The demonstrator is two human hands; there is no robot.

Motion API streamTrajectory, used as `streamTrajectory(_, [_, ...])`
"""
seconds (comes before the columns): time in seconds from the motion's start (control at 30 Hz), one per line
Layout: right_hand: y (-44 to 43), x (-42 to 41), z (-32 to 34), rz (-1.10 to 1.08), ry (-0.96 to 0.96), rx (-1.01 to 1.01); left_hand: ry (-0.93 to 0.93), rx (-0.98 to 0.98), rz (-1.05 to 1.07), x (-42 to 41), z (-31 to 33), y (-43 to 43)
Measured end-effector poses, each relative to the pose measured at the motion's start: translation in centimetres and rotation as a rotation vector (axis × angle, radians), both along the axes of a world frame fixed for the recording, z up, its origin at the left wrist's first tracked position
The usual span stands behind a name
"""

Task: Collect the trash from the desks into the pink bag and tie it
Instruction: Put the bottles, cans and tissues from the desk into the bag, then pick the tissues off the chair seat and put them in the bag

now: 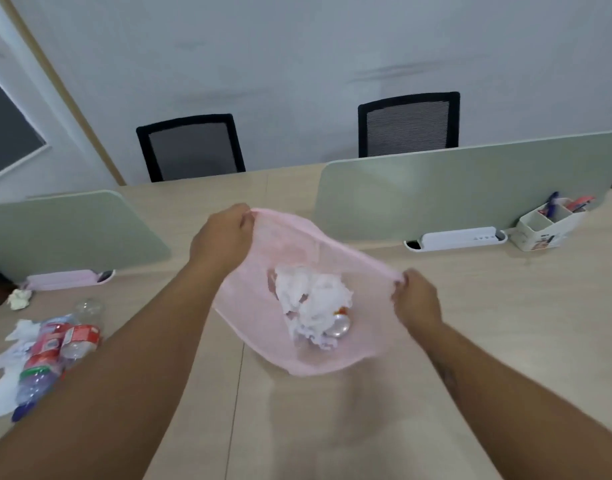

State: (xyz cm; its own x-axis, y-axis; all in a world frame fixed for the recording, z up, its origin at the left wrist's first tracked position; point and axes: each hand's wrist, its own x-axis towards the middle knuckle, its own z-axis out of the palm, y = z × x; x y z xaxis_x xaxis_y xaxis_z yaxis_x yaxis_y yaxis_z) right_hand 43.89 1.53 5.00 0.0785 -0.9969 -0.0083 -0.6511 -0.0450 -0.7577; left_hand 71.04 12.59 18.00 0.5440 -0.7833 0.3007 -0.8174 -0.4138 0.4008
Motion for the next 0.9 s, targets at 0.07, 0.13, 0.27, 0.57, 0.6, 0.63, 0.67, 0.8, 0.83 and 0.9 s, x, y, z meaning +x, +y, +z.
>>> streamTrajectory(0.07, [-0.7, 1.1, 4.3, -0.143, -0.084, -0.224, -0.055, -0.085, 0.015, 1.6, 2.0, -0.4])
streamTrajectory(0.13, [-0.7, 1.7, 7.8, -0.218, -0.170, -0.375, -0.093, -0.212, -0.007, 2.1, 2.9, -0.5])
streamTrajectory(0.27, [0.5, -0.2, 8.0, 0.002, 0.294, -0.218, -0.087, 0.017, -0.204, 0.8, 0.5, 0.2])
streamTrajectory(0.57, [4.5, -12.2, 8.2, -0.132, 0.087, 0.158, 0.019, -0.014, -0.471, -8.0, -1.5, -1.2])
streamTrajectory(0.6, [5.4, -13.6, 8.1, -0.091, 0.126, 0.198, 0.045, -0.018, -0.501, -9.2, -1.6, -1.2])
streamTrajectory(0.63, [6.8, -15.6, 8.3, -0.081, 0.172, 0.202, 0.062, -0.022, -0.542, -11.0, -1.7, -1.3])
streamTrajectory(0.67, [7.9, -17.0, 8.5, -0.058, 0.220, 0.201, 0.053, -0.025, -0.561, -12.2, -1.8, -1.4])
streamTrajectory(0.8, [12.5, -22.8, 9.5, 0.015, 0.460, 0.178, 0.013, -0.023, -0.647, -17.0, -2.3, -2.0])
streamTrajectory(0.83, [14.0, -24.3, 9.7, 0.031, 0.511, 0.166, 0.012, -0.021, -0.669, -18.5, -2.6, -2.0])
streamTrajectory(0.9, [16.9, -27.4, 10.1, 0.065, 0.632, 0.142, -0.003, -0.019, -0.711, -21.9, -3.1, -1.7])
